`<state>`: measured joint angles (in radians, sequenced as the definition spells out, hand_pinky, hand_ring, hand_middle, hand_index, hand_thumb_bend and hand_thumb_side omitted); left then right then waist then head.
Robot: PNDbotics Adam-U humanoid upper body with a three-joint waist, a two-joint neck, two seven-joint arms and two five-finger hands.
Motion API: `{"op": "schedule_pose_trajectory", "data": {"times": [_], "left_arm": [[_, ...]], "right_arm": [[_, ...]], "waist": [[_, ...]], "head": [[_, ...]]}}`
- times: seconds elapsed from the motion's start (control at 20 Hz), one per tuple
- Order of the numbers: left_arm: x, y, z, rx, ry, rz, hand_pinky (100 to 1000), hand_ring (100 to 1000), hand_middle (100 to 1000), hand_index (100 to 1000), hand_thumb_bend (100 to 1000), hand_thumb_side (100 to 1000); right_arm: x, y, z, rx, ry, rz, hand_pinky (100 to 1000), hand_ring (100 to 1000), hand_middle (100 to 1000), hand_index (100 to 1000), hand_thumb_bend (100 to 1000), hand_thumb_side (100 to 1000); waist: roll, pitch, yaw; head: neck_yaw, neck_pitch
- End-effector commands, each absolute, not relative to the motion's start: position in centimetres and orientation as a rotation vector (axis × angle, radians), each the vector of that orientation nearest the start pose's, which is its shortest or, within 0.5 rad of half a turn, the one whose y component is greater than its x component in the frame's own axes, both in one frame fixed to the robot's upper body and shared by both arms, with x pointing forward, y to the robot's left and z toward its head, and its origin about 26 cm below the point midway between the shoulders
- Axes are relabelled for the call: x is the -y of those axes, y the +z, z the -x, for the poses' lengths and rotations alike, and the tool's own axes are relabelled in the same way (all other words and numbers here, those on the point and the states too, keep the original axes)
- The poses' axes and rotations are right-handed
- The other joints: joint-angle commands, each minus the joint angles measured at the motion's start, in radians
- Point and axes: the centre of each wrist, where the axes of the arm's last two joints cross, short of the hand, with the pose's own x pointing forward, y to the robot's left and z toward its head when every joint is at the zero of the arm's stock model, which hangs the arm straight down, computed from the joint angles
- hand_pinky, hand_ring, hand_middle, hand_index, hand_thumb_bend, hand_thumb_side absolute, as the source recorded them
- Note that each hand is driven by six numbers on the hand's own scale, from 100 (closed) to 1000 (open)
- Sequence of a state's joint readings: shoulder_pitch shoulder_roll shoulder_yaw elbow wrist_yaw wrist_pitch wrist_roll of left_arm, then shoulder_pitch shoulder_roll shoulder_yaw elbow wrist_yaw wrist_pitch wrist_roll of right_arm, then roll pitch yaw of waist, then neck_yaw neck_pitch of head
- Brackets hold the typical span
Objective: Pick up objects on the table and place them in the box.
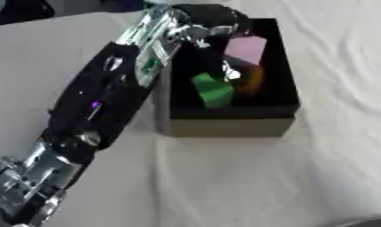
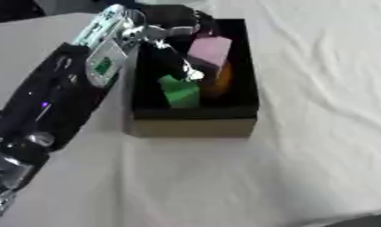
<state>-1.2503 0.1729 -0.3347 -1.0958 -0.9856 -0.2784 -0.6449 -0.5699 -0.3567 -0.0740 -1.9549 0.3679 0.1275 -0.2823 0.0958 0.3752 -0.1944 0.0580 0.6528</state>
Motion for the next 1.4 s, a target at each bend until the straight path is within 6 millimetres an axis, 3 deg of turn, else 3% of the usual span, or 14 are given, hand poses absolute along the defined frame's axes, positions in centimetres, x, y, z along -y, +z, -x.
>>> {"op": "schedule_pose_trajectory", "data": {"times": [0.05,0.3,1.1,1.4], "left_arm": [[-7.4,32.2,-44.7,-2.010,2.589,1.129,831,904,915,947,457,676],[-7.7,32.4,-44.7,-2.021,2.573,1.157,848,921,931,958,546,754],[-9.2,36.9,-41.4,-2.242,2.316,1.106,808,889,917,951,420,754],[-9.5,37.1,-41.1,-2.239,2.333,1.095,806,887,918,954,478,776]], "right_arm": [[25.8,28.6,-31.5,2.460,0.117,0.825,838,575,540,760,100,1000],[25.8,28.5,-31.6,2.452,0.117,0.828,838,573,539,759,100,1000],[25.8,28.1,-31.6,2.434,0.124,0.844,838,575,540,758,100,1000],[25.6,28.1,-31.6,2.435,0.125,0.846,838,576,540,758,100,1000]], "waist": [[-0.007,-0.028,0.002],[-0.010,-0.034,0.004],[-0.028,-0.072,0.032],[-0.036,-0.082,0.041]], "head": [[-0.003,-0.004],[-0.003,-0.003],[-0.031,0.022],[-0.054,0.031]]}}
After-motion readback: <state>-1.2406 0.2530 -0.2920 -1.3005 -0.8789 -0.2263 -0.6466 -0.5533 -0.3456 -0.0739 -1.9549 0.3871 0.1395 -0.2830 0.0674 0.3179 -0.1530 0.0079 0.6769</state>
